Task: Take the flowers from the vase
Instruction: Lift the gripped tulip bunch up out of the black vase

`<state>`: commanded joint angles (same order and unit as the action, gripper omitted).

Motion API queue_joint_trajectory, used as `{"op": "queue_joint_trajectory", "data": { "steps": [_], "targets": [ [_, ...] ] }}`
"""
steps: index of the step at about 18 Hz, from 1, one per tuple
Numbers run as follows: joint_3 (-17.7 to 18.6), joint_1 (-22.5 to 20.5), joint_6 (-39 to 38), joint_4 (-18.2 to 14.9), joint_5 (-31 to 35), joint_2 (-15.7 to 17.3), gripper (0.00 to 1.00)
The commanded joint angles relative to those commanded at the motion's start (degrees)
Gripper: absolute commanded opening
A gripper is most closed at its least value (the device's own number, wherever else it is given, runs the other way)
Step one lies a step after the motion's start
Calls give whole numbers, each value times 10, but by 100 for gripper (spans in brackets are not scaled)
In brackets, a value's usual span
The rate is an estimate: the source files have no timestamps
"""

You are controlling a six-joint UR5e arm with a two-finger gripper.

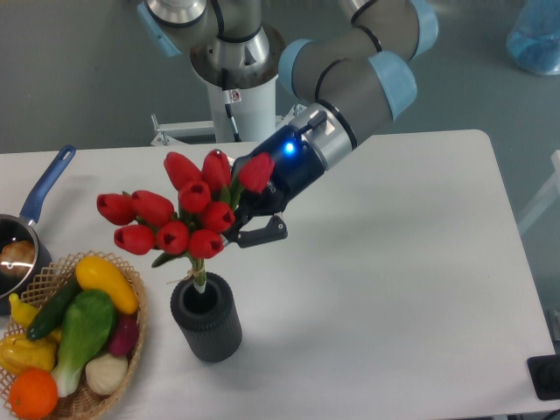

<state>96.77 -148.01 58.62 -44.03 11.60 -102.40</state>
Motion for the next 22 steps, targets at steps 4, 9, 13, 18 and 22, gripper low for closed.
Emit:
{"op": "queue_joint_trajectory", "data": {
  "steps": [4, 9, 13, 18, 22],
  "targets": [
    [-16, -1, -41, 0, 0, 10, 33],
    [-18, -3, -54, 0, 0, 17, 33],
    [-19, -11, -62, 0, 0, 25, 33],
    [-16, -25, -65, 0, 0, 29, 33],
    [-15, -31, -64, 0, 0, 29, 33]
  ]
}}
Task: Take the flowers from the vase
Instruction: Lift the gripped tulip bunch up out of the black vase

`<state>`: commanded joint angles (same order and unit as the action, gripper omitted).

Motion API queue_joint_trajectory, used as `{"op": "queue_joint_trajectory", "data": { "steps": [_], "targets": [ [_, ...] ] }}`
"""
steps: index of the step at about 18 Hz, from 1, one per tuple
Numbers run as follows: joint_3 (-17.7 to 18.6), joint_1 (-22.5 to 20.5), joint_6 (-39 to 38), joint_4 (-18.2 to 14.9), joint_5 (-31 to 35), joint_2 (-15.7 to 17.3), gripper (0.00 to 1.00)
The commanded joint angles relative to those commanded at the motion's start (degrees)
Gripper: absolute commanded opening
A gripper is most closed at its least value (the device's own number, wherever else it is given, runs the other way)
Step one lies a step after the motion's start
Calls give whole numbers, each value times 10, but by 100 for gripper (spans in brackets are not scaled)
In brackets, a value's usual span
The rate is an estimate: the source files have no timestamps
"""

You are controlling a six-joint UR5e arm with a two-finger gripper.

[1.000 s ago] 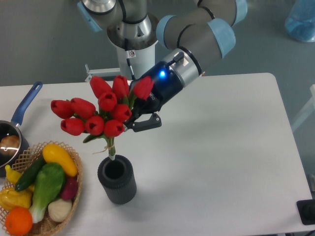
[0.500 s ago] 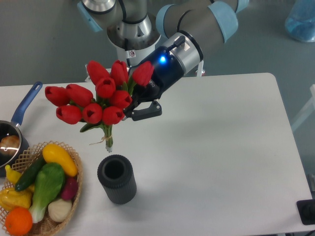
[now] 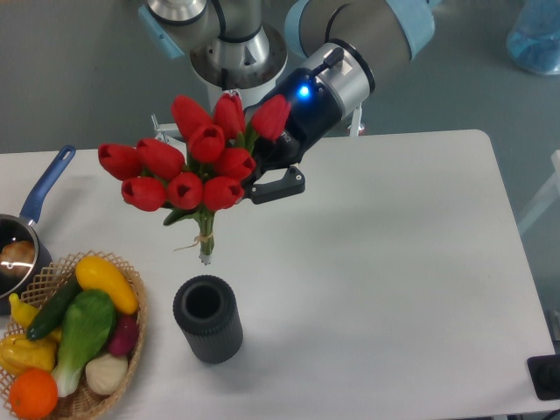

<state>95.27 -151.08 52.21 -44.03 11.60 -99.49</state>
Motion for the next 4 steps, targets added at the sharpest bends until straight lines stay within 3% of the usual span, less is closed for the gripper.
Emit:
{"op": "queue_joint_trajectory", "data": {
  "steps": [4],
  "targets": [
    [0, -7, -1, -1, -3, -1, 33]
  ]
}}
